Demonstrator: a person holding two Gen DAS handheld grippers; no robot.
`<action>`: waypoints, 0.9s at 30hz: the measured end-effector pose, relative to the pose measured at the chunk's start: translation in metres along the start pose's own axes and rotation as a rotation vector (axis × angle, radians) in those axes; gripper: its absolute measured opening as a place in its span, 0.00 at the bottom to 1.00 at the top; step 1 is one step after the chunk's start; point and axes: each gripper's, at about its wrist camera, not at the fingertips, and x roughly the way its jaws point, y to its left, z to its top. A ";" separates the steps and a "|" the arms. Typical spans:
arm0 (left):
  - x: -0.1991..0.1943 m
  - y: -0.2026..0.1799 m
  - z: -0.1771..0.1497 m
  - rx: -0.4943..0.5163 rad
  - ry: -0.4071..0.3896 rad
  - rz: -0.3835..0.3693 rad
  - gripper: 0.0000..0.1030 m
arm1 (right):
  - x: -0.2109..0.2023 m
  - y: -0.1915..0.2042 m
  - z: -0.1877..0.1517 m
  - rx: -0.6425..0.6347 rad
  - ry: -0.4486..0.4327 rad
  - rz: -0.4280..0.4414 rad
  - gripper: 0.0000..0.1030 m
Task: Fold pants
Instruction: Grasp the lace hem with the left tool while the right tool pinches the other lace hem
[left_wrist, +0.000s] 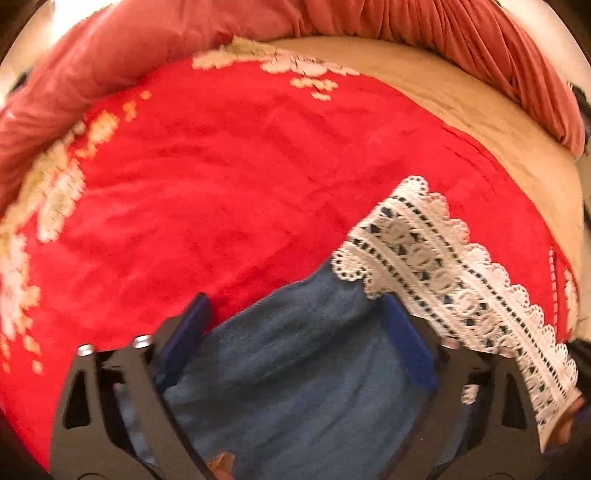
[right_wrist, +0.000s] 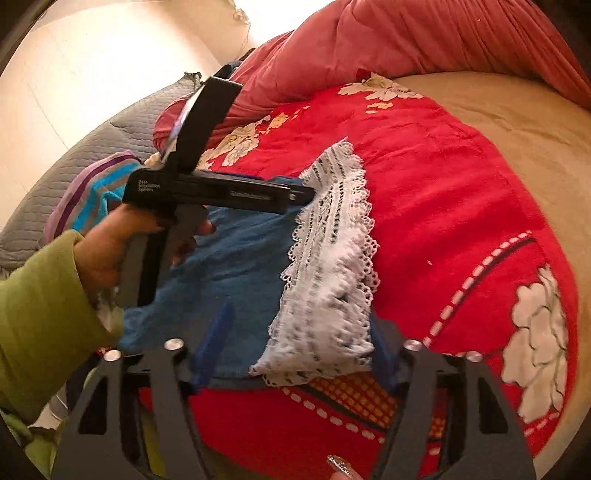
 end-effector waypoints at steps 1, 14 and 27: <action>0.000 -0.001 0.000 -0.010 -0.002 -0.032 0.64 | 0.002 -0.001 0.000 0.003 0.003 0.006 0.59; -0.015 -0.011 -0.011 -0.026 -0.060 -0.101 0.07 | 0.013 0.010 0.006 -0.037 0.008 0.034 0.30; -0.103 0.042 -0.038 -0.200 -0.264 -0.222 0.07 | -0.008 0.094 0.032 -0.239 -0.043 0.127 0.30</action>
